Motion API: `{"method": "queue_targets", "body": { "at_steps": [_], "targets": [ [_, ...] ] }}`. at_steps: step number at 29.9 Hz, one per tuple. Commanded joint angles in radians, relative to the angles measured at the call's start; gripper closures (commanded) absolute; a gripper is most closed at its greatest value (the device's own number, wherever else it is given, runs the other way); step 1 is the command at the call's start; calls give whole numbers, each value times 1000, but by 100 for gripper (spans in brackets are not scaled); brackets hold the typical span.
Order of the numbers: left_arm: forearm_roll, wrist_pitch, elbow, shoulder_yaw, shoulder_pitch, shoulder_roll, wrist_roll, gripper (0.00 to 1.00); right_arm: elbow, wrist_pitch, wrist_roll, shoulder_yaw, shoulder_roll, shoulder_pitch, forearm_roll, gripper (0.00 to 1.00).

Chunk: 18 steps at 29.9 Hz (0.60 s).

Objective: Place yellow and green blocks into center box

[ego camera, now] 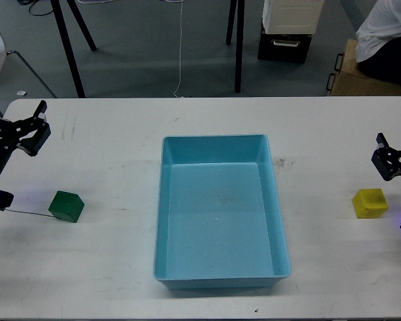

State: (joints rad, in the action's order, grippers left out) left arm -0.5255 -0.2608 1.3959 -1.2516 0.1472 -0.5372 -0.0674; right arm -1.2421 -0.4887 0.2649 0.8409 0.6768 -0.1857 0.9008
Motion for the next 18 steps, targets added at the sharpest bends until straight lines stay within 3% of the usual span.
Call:
{"method": "queue_targets", "body": {
  "at_steps": [1, 12, 18],
  "targets": [
    [1, 2, 0, 1, 0, -15, 3, 0, -23, 0, 0, -2, 87, 8, -66, 0],
    [2, 0, 2, 0, -1, -35, 4, 0, -63, 0, -19, -36, 414, 29, -316, 0],
    [4, 6, 2, 1, -3, -44, 4, 0, -56, 0, -108, -37, 552, 19, -439, 0]
  ]
}}
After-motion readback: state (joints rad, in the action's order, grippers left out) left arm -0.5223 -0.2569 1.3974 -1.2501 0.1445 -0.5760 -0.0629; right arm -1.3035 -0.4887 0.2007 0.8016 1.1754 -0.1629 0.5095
